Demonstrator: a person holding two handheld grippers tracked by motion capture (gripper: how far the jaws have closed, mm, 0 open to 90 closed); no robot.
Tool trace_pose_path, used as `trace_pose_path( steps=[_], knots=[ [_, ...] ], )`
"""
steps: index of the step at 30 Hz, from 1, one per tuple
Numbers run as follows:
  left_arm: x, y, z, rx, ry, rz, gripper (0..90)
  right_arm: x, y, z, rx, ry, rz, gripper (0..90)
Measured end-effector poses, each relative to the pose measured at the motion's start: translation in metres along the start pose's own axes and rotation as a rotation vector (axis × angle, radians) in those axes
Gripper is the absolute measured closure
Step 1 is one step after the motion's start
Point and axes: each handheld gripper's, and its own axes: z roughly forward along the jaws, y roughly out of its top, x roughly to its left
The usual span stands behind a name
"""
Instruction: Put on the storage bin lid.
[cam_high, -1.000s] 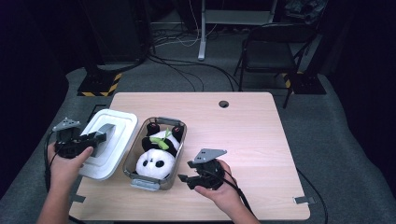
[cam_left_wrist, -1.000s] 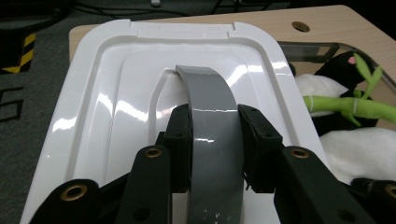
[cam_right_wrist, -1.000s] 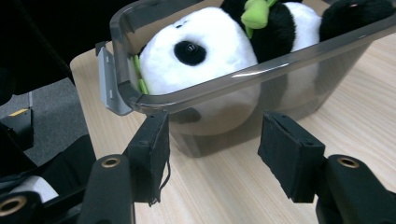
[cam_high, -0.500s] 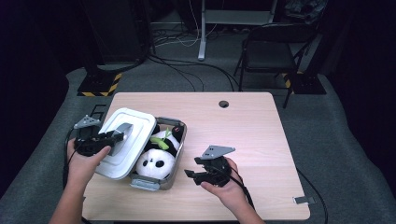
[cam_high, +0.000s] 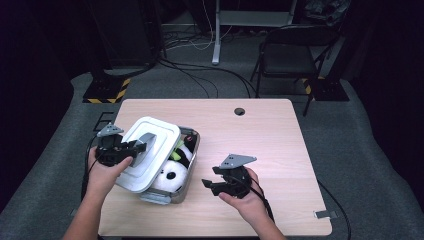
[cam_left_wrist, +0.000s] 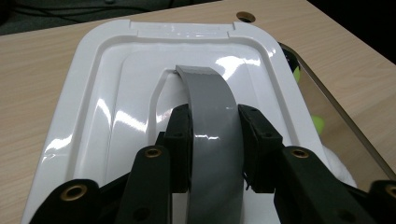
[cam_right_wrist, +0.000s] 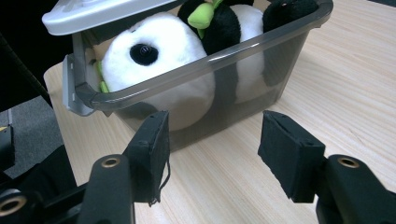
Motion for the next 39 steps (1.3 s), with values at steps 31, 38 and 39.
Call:
trace_pose_path(
  steps=[31,38,39],
  knots=[
    [-0.042,0.008,0.036,0.049,-0.086,0.085,67.1,-0.011,-0.004,-0.001,-0.005,-0.022,0.025,42.3],
    [-0.04,0.008,0.036,0.029,-0.098,0.096,57.7,-0.011,-0.005,0.002,0.003,-0.022,0.024,42.3],
    [-0.039,0.008,0.034,0.016,-0.096,0.102,54.0,-0.011,-0.005,0.003,0.005,-0.02,0.021,42.3]
  ],
)
